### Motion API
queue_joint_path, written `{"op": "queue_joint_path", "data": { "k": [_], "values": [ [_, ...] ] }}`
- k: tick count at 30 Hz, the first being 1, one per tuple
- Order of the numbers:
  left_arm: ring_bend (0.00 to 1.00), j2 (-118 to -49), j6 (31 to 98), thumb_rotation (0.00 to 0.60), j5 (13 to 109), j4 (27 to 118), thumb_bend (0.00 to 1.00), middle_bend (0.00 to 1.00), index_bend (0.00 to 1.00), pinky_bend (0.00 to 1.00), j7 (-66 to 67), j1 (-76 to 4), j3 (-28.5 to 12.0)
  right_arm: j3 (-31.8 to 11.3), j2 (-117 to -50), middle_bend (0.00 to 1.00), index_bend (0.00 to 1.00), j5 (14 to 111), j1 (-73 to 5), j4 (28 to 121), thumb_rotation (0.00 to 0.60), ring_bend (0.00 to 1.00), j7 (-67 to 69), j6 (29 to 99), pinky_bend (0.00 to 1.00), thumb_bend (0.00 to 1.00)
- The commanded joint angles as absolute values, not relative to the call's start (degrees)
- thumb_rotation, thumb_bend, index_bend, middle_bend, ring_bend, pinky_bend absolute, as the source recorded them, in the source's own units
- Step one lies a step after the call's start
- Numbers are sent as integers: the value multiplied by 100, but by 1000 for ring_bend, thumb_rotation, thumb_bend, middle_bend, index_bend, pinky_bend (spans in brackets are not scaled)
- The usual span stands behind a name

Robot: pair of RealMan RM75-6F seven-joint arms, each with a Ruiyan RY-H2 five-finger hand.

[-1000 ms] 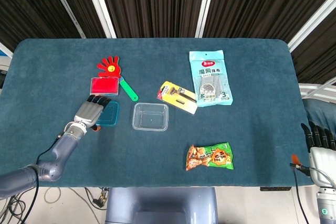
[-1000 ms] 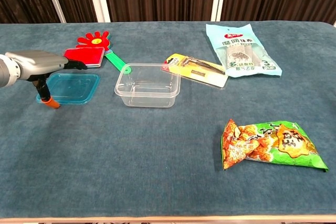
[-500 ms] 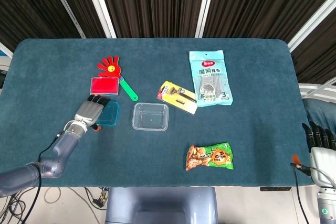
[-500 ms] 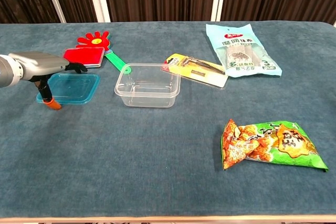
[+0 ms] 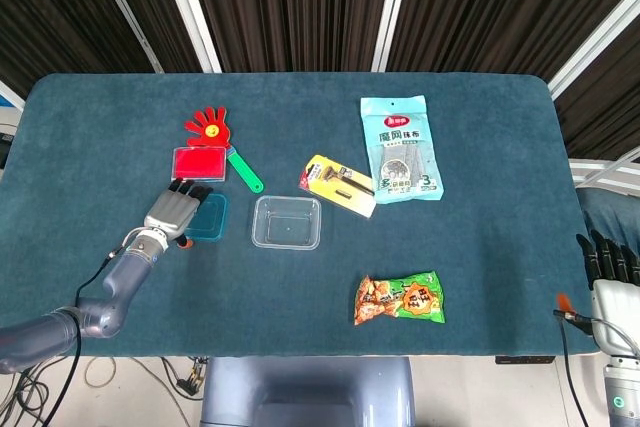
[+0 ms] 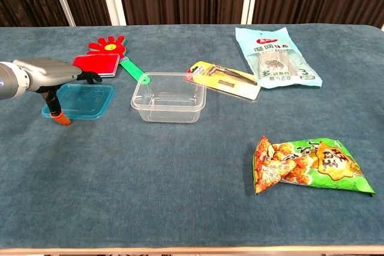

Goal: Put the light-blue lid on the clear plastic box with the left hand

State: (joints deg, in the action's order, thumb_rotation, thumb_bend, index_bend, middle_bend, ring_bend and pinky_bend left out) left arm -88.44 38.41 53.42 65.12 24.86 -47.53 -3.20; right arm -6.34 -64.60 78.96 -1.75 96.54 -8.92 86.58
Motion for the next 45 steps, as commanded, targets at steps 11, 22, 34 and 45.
{"op": "queue_joint_path", "data": {
  "k": [11, 22, 34, 45],
  "values": [
    [6, -8688, 3839, 600, 5373, 6643, 284, 407, 111, 10, 2274, -4715, -355, -632, -6464, 14, 15, 7875, -158, 9661, 600, 0, -882, 8668, 0, 353],
    [6, -8505, 3943, 600, 5400, 6844, 284, 398, 113, 10, 2011, -4684, -497, -653, -6471, 14, 15, 7860, -161, 9666, 600, 0, -919, 8685, 0, 353],
    [6, -7644, 4328, 600, 5199, 8228, 284, 393, 113, 9, 2250, -4860, -869, -649, -6458, 14, 15, 7861, -160, 9677, 600, 0, -926, 8678, 0, 353],
    [7, -7216, 4439, 600, 3719, 9618, 282, 392, 112, 7, 3358, -5918, -1270, -651, -6451, 14, 15, 7841, -148, 9673, 600, 0, -886, 8676, 0, 353]
  ]
}}
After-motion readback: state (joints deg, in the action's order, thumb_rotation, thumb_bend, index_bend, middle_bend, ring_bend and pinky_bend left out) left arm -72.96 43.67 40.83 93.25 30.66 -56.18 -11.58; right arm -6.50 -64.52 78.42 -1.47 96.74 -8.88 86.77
